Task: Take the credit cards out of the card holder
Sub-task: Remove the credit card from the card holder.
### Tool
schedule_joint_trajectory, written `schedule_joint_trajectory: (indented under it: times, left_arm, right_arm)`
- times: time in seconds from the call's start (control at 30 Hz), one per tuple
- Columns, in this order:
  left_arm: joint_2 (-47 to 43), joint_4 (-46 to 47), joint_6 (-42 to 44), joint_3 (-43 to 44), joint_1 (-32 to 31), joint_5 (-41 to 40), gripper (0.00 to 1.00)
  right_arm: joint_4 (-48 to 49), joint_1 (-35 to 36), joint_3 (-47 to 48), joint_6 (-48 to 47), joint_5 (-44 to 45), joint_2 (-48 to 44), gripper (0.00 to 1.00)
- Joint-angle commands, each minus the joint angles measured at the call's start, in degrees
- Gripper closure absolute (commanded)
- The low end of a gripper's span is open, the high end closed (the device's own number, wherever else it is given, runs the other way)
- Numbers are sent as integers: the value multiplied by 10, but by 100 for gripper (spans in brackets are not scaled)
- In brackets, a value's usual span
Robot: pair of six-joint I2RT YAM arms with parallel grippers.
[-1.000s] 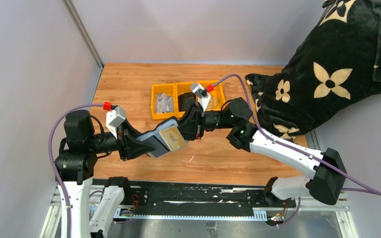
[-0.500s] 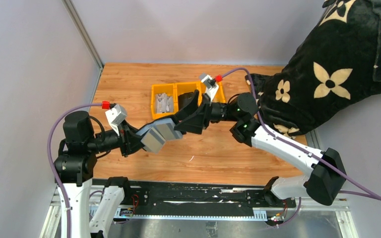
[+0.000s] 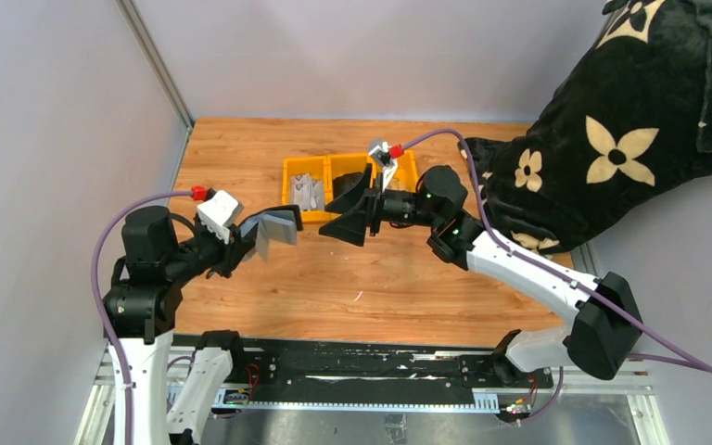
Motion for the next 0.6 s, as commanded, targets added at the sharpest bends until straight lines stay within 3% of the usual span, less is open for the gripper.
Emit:
schedule_joint_trajectory:
  times: [0.0, 0.1, 0.37, 0.57]
  left_arm:
    - [2, 8, 185, -3, 1, -199, 100]
    - [2, 4, 239, -22, 1, -233, 100]
    - [-3, -41, 226, -8, 1, -115, 100]
    - [-8, -56, 217, -6, 1, -70, 100]
  right_arm:
    - [-122, 32, 2, -178, 198, -26, 23]
    - [-95, 56, -13, -208, 243, -29, 22]
    - [-69, 110, 15, -251, 225, 13, 21]
    - [-76, 159, 50, -315, 267, 42, 20]
